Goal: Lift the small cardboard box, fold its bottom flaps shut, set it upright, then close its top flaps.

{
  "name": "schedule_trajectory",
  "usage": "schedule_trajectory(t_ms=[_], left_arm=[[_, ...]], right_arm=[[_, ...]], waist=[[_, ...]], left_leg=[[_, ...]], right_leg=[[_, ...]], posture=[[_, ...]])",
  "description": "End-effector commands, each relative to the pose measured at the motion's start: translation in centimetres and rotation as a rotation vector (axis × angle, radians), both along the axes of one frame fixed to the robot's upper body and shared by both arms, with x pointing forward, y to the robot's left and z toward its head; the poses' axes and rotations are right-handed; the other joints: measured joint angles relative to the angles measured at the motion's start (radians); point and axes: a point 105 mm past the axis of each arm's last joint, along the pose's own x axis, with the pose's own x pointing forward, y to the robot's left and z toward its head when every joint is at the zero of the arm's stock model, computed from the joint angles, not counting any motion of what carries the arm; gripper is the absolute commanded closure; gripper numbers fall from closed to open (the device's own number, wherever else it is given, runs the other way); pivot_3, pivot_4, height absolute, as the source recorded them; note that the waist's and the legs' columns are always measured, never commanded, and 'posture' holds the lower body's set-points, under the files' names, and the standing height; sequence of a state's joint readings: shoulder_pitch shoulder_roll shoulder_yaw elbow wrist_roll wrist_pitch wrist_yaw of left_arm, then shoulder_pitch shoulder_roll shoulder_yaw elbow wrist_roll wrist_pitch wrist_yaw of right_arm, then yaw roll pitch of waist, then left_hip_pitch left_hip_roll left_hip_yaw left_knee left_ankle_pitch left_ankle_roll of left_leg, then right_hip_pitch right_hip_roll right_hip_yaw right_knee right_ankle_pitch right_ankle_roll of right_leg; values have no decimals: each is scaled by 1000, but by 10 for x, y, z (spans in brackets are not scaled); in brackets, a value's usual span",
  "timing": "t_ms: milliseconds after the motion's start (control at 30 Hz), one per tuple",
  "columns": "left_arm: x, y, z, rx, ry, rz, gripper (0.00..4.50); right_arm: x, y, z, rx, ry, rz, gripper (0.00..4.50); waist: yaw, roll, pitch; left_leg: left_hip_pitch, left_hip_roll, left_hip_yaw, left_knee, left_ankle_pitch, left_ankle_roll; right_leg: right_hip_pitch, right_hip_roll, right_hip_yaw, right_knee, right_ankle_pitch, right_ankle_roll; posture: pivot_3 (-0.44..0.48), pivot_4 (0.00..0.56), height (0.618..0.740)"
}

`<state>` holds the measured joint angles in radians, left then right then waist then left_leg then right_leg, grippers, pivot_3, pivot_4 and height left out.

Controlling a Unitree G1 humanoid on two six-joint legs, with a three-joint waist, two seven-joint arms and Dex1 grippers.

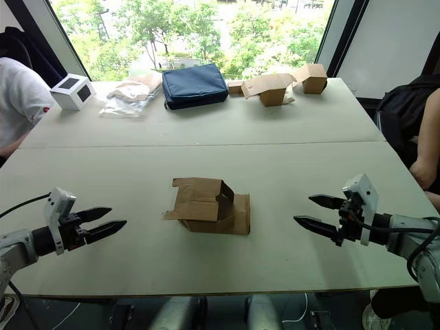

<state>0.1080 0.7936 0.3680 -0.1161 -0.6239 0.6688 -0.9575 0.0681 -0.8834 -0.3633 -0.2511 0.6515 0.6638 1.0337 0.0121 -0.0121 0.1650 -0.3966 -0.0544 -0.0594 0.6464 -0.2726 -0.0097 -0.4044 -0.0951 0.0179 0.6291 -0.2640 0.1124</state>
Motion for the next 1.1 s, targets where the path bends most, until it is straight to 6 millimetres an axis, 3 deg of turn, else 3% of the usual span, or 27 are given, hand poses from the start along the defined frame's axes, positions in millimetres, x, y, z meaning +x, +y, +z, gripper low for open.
schedule_trajectory(t_ms=[33, 500, 700, 900, 1100], left_arm=[[3, 5, 7, 15, -26, 10, 49], [5, 8, 16, -7, -64, 0, 49], [23, 10, 30, 68, -34, -11, 49], [24, 17, 29, -79, 110, -28, 49], [30, 1, 43, -334, 233, -112, 49]], right_arm=[[1, 4, 14, -11, -49, 13, 67], [5, 14, 21, 34, -54, 24, 67], [16, 11, 25, -48, -79, 18, 67], [11, 14, 30, -79, -128, 3, 67], [-15, 42, 34, -92, -135, 83, 67]], waist=[[0, 0, 0], [0, 0, 0], [0, 0, 0], [-3, 0, 0], [1, 0, 0]], left_leg=[[0, 0, 0, 0, 0, 0], [0, 0, 0, 0, 0, 0], [0, 0, 0, 1, 0, 0], [-1, 0, 0, -1, 0, 0], [-1, 0, 0, 0, 0, 0]], right_leg=[[0, 0, 0, 0, 0, 0], [0, 0, 0, 0, 0, 0], [0, 0, 0, 0, 0, 0], [-1, 0, 0, 0, 2, 3], [-1, 0, -2, 1, 2, 3]], posture=[[0, 150, 740], [0, 150, 740], [0, 150, 740], [0, 150, 740], [0, 150, 740]])
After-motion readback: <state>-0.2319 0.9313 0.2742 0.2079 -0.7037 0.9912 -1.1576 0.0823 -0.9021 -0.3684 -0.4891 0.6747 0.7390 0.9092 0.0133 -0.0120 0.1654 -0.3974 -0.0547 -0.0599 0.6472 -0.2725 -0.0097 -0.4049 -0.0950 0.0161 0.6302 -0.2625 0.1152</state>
